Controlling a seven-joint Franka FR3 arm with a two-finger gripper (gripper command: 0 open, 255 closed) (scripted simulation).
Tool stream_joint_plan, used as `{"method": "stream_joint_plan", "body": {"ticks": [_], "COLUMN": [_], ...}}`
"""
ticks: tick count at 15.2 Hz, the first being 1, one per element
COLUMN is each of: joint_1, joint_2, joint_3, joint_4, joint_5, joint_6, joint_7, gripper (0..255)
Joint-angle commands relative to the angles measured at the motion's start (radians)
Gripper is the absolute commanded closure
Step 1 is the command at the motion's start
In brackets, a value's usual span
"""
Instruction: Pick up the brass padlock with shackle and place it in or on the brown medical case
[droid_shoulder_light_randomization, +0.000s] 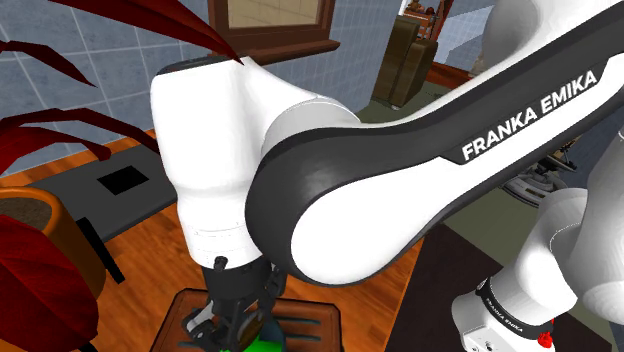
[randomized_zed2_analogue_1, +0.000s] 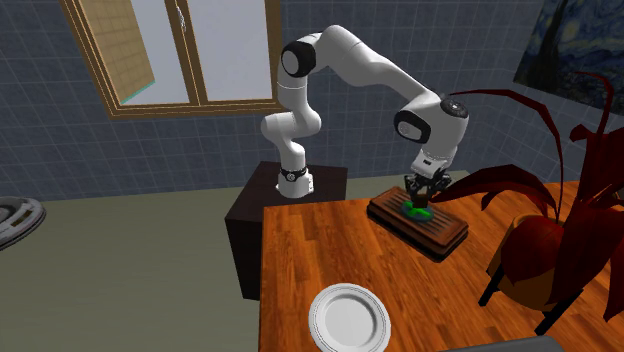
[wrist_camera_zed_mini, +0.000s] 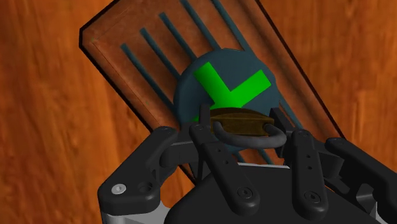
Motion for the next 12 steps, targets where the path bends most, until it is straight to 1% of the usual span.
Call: {"method": "stream_joint_plan", "body": {"ticks": [1,7,8,12], "joint_1": [0.001,0.001,0.001,0.001], "joint_2": [0.004,0.004,0.004,0.004], "joint_3": [-0.001,-0.001,-0.001,-0.001], "joint_4": [-0.004,-0.004,-0.004,-0.004], "joint_5": [-0.002,-0.002,-0.002,-0.002], "joint_6": [0.008,0.008,0.008,0.008], "joint_7": [0.000,0.000,0.000,0.000], "gripper": [255,255,0,0]}}
